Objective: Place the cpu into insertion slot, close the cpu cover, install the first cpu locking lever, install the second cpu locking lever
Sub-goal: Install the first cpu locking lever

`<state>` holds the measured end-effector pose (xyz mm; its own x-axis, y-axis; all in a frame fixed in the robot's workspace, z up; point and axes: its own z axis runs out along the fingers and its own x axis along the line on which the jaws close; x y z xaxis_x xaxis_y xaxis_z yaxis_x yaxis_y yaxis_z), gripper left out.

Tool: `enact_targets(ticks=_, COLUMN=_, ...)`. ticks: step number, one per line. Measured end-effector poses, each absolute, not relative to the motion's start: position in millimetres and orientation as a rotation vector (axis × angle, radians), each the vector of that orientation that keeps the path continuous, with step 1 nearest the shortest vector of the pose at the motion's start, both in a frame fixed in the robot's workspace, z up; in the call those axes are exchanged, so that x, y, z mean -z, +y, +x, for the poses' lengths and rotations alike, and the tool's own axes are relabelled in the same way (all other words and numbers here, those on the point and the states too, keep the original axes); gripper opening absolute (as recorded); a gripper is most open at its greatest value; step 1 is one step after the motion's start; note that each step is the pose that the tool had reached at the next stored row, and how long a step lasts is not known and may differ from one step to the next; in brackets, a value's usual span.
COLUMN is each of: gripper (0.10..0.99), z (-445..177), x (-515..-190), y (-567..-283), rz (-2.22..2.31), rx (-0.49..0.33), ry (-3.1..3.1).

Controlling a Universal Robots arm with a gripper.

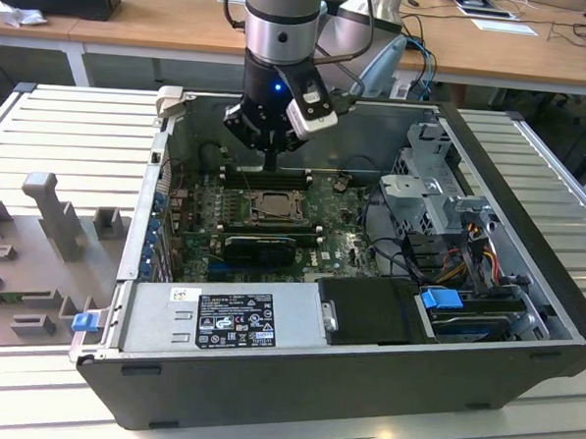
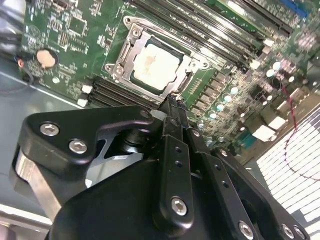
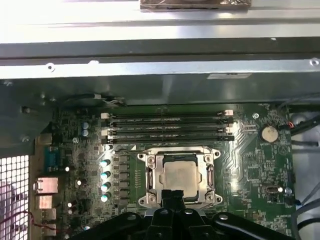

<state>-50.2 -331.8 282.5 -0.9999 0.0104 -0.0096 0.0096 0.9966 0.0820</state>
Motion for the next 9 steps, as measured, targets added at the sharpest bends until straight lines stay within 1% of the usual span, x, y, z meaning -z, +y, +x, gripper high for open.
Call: enact_targets(ticks=9, gripper=0.106, z=-65, x=-281, y=-332, rz=-0.226, rx=-0.130, ry=3.122)
